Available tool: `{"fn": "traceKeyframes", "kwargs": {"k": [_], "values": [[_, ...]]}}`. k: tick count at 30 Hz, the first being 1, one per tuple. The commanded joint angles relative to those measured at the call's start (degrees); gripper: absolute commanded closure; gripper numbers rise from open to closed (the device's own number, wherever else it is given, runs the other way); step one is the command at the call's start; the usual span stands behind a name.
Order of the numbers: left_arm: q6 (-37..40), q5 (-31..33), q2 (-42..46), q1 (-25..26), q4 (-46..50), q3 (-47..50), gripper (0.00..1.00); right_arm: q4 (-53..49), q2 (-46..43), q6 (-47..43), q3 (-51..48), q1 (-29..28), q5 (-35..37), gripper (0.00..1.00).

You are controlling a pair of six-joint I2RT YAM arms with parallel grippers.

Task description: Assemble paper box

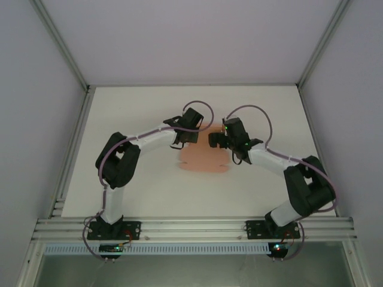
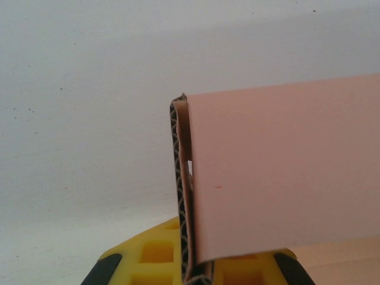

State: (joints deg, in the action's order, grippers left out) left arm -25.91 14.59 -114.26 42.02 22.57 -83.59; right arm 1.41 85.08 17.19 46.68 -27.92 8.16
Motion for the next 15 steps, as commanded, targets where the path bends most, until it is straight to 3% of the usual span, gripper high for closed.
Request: {"fn": "traceKeyframes", "kwargs": {"k": [1,6,8,11,15], "values": [[1.4,0.1,-1.5,-0.5,8.3,1.5,1.00,-2.4,-8.8,-0.2,-2.8,1.6,1.4,0.01],[1.5,-0.2,-1.6,-0.7,8.0,1.9,1.00,-1.2,-19.8,4.2,-11.3,10.7,-8.0,0.05],[1.6,-0.4,-1.7,-0.6,8.0,1.9,1.00,-0.5,-21.6,6.2,-13.9,13.8,-10.0,0.16],[2.0,-0.6,-1.8,-0.6,8.0,2.0,1.00,-1.7,-18.3,4.9,-12.6,16.2,-16.4,0.24],[2.2,-0.5,-1.8,-0.6,8.1,1.9,1.00,-1.1,-9.2,-2.5,-7.7,16.0,-22.9,0.25]]}}
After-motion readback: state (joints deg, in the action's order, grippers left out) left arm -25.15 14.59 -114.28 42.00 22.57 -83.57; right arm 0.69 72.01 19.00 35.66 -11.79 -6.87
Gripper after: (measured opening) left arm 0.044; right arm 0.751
